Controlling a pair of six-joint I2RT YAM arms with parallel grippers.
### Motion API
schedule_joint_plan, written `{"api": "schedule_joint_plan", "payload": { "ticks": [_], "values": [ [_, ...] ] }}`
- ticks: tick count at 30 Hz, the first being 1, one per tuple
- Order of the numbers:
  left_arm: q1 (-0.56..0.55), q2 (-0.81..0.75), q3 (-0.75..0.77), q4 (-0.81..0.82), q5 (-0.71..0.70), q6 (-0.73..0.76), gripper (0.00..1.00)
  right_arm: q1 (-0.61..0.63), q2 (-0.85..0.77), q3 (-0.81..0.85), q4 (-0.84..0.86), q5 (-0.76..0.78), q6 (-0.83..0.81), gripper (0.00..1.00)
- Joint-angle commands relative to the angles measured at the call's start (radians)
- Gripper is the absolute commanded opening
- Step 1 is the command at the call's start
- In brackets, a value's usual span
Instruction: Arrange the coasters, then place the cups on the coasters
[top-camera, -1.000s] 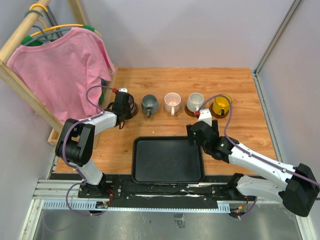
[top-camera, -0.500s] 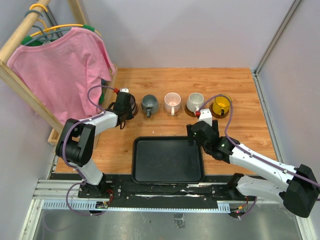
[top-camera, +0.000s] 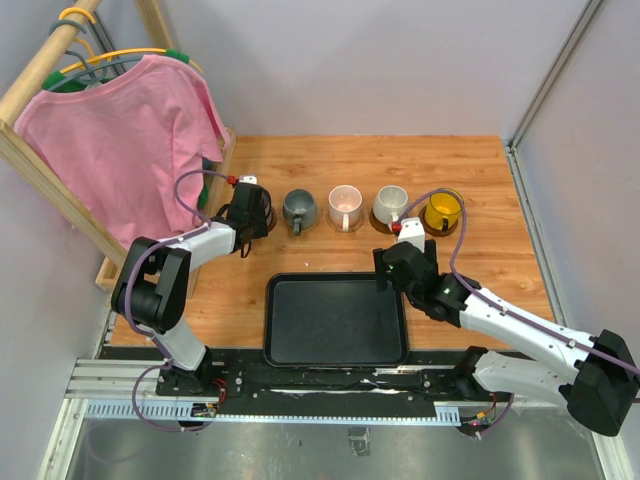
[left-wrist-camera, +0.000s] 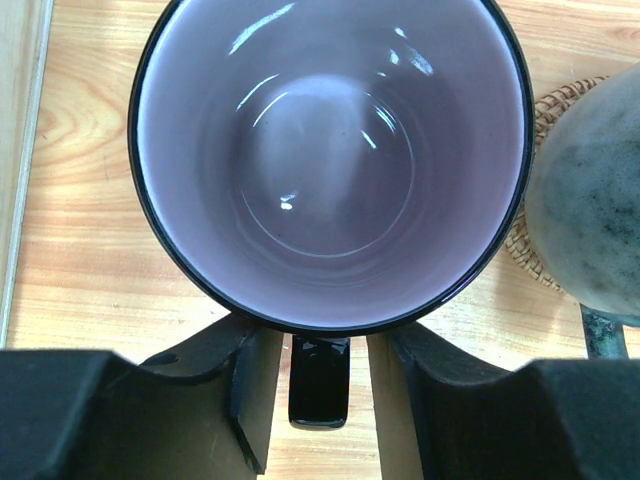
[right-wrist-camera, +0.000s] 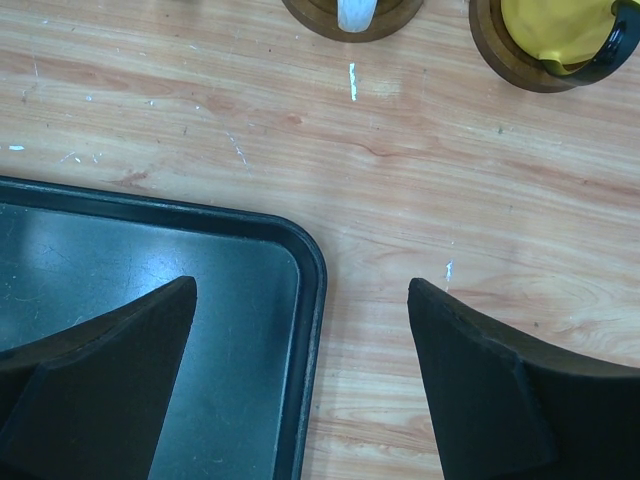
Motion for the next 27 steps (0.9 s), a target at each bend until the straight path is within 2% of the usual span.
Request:
{"api": "schedule_joint_plan", "payload": {
  "ticks": [1,6,27],
  "values": [
    [-0.005,-0.035,0.023,0.018,-0.021,-0.014,0.44,-0.009,-0.016,0.011,0.003,0.009,0.018,0.88],
    [-0.005,-0.062,0.016,0.008,-0.032,-0.011,0.53,-0.009,-0.018,0.011,0.001,0.007,0.018,0.88],
    [-0.005,-0.134,-0.024,-0.052,-0.086,-0.024,0.52,-0.009,-0.043,-0.003,-0.008,-0.005,0.041,0.88]
  ]
}}
